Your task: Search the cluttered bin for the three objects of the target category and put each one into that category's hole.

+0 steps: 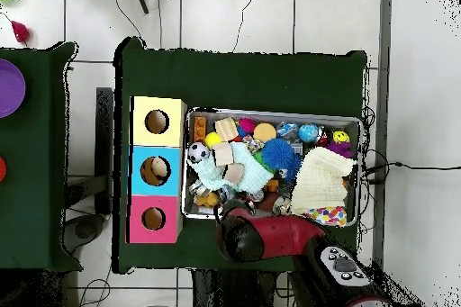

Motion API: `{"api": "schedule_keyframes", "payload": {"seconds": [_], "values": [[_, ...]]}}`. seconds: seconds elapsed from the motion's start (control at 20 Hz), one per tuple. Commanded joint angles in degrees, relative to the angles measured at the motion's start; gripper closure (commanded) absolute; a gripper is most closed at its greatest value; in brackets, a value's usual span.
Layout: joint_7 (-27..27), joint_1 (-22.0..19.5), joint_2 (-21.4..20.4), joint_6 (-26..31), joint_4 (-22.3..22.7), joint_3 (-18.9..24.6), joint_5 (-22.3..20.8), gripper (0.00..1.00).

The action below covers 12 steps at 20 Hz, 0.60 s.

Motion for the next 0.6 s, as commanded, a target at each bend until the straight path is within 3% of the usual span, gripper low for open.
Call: {"api": "schedule_keyframes", "payload": {"seconds": [0.05,0.6], "values": [[12.1,-0.2,-8.91,6.19,-1.48,2.86,8.57,1.0],[12.33,1.47,-15.25,10.21,1.17,3.12,16.23,1.0]]}}
